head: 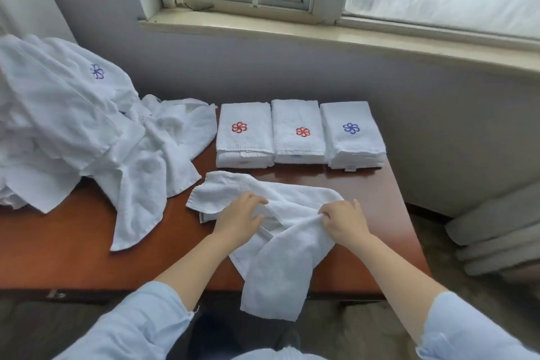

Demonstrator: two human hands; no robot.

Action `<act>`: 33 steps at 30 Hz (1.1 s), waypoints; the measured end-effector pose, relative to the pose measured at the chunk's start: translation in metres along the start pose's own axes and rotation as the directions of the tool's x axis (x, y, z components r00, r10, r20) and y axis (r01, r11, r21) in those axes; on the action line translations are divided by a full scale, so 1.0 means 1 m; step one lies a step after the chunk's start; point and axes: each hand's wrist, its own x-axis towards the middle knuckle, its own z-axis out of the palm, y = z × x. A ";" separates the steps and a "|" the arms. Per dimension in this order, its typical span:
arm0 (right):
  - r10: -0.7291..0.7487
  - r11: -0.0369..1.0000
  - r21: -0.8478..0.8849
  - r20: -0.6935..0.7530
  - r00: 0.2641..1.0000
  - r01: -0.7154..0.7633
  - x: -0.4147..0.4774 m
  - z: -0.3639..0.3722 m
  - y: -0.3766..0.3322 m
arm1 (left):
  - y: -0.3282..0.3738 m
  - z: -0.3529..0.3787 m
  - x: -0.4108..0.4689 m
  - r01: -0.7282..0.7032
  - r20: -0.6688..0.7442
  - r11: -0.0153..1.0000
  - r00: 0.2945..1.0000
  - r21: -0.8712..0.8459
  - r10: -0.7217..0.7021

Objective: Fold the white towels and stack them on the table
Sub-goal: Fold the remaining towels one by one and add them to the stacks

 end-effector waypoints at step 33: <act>0.289 0.704 0.676 0.004 0.957 -0.216 -0.029 0.018 -0.001 | 0.082 -0.003 0.051 -0.040 -0.113 0.974 0.993 -0.224 0.015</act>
